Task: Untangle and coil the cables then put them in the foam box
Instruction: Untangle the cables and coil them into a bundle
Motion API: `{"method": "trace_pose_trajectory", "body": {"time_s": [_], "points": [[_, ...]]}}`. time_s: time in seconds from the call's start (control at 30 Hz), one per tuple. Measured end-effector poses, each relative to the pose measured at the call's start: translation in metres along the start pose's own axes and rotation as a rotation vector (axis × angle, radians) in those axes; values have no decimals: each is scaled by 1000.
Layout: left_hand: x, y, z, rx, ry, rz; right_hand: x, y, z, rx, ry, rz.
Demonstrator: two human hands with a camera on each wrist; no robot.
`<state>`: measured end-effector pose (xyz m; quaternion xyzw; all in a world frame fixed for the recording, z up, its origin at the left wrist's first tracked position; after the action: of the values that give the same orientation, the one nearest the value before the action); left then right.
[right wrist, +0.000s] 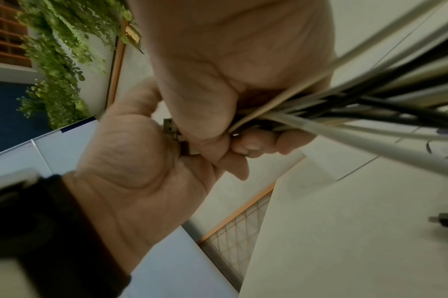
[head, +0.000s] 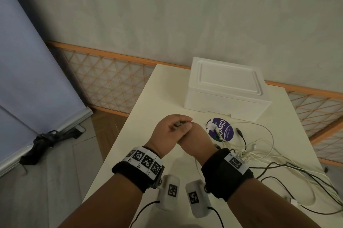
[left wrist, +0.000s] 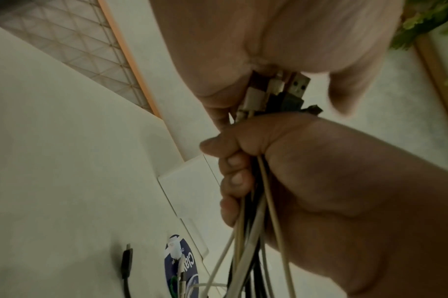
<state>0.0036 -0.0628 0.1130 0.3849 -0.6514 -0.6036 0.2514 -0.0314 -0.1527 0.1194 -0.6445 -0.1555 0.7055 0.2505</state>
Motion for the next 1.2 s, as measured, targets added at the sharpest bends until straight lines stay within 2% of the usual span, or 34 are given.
{"method": "trace_pose_trajectory", "body": {"time_s": [0.07, 0.13, 0.2, 0.43, 0.63, 0.73, 0.77, 0.8, 0.83, 0.9, 0.93, 1.0, 1.07, 1.13, 1.2], "points": [[2, -1, -1, 43, 25, -148, 1, -5, 0, -112, -6, 79], [3, 0, 0, 67, 41, -180, 2, -1, -2, -109, 10, 111], [2, -1, -1, 68, 34, -183, 4, 8, -4, 21, -29, 3], [4, 0, 1, -29, 92, 40, 3, 11, -1, 159, -114, -291], [0, -4, 2, 103, 116, -176, 0, 4, -7, -11, -27, -89], [-3, -13, 4, 124, 12, -231, 2, 4, -5, -84, -48, 28], [-4, -14, 5, 84, -43, -172, 3, 6, -3, -77, -35, 18], [-7, -14, 5, 23, -70, -33, 3, 8, -2, -48, -10, -43], [-10, -13, 5, -49, -42, 184, 2, 9, -1, -22, 19, -84], [-18, -12, 1, -190, 122, 638, 0, 8, 0, -15, 61, -105], [-21, -12, -2, -259, 188, 762, 0, 8, 1, -18, 57, -107], [-20, -9, -5, -370, 171, 759, -2, 5, 2, -37, 41, -69], [-14, -4, -6, -451, 63, 634, 0, 3, 2, -73, 30, -13], [-9, -1, -6, -482, 30, 521, 1, 3, 3, -84, 44, 10], [-8, -1, -7, -487, 53, 441, 0, 4, 3, -68, 59, 14]]}}
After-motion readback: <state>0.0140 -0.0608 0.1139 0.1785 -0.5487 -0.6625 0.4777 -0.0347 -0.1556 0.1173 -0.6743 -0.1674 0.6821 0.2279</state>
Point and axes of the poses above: each hand's wrist, its own z-axis away from the middle knuckle, its own x-axis out of the palm, y = z × x, the point moved 3 cm from there along -z, towards the middle knuckle, and after that the axes turned 3 degrees about -y, right-handed, at the moved point
